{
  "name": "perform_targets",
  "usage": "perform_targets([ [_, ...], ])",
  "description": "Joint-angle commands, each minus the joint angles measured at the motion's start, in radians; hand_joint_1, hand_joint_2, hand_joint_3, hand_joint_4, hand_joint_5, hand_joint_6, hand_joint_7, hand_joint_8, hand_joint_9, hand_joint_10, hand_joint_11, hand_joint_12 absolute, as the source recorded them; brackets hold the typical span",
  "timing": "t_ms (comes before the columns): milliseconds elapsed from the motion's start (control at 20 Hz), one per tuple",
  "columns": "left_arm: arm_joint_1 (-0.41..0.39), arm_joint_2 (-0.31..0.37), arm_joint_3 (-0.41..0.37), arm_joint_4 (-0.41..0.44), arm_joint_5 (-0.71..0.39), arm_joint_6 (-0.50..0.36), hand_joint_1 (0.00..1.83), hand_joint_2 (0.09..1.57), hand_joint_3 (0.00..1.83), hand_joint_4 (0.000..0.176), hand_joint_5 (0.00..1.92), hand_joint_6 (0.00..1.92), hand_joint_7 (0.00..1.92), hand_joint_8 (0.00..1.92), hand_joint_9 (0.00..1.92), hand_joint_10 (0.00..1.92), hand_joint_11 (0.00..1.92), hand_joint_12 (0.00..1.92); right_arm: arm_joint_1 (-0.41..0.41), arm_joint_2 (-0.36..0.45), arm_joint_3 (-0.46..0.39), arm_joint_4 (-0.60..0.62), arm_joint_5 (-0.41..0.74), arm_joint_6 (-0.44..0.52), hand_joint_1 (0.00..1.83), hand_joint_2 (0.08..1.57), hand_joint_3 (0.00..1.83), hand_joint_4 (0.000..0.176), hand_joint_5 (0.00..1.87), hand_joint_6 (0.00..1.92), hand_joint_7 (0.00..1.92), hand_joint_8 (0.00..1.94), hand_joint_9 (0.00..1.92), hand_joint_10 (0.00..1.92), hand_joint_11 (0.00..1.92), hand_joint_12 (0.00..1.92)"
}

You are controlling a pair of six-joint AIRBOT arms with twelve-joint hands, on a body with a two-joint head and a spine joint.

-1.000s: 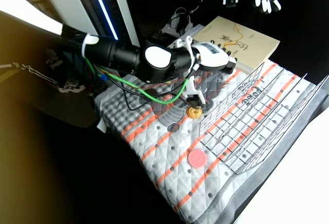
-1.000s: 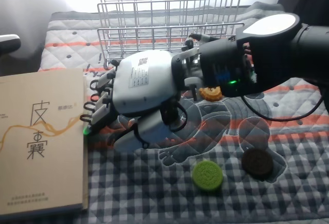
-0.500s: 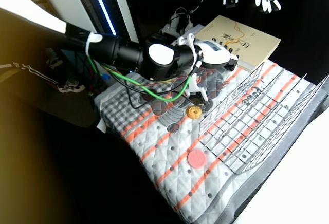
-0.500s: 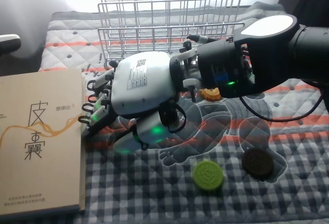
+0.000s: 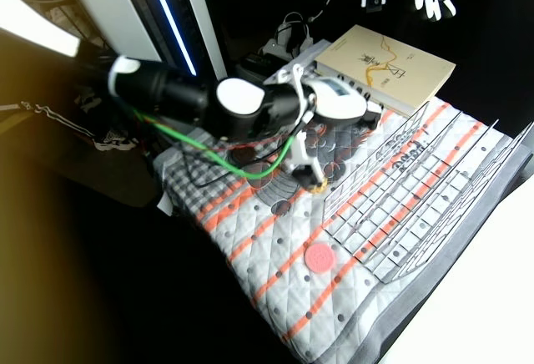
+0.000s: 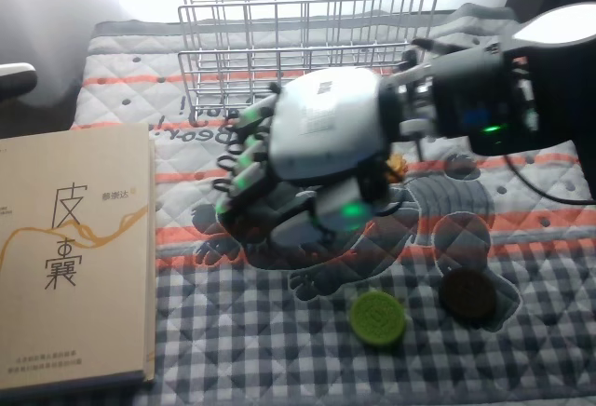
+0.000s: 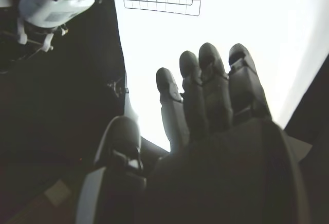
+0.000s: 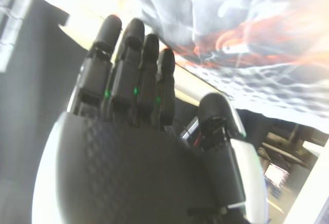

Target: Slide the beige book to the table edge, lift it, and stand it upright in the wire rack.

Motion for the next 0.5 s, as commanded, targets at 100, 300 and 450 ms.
perform_targets([
  [100, 0.006, -0.001, 0.002, -0.035, -0.165, -0.028, 0.23, 1.32, 0.00, 0.079, 0.56, 0.00, 0.46, 0.00, 0.34, 0.00, 0.24, 0.06, 0.018, 0.075, -0.054, 0.124, 0.043, 0.000, 0.26, 1.44, 0.00, 0.000, 0.49, 0.00, 0.68, 0.01, 0.74, 0.10, 0.33, 1.23],
  [300, 0.090, -0.001, 0.007, -0.114, -0.272, -0.151, 0.33, 1.25, 0.00, 0.066, 0.55, 0.00, 0.47, 0.01, 0.42, 0.01, 0.36, 0.08, 0.019, 0.253, -0.160, 0.463, 0.114, -0.213, 0.25, 1.45, 0.00, 0.000, 0.54, 0.00, 0.56, 0.00, 0.57, 0.00, 0.19, 0.86],
  [450, 0.134, -0.034, 0.053, -0.142, -0.269, -0.294, 0.34, 1.23, 0.00, 0.050, 0.55, 0.00, 0.49, 0.01, 0.40, 0.00, 0.31, 0.06, 0.003, 0.382, -0.254, 0.749, 0.214, -0.427, 0.16, 1.43, 0.00, 0.000, 0.53, 0.00, 0.58, 0.00, 0.55, 0.00, 0.18, 0.82],
])
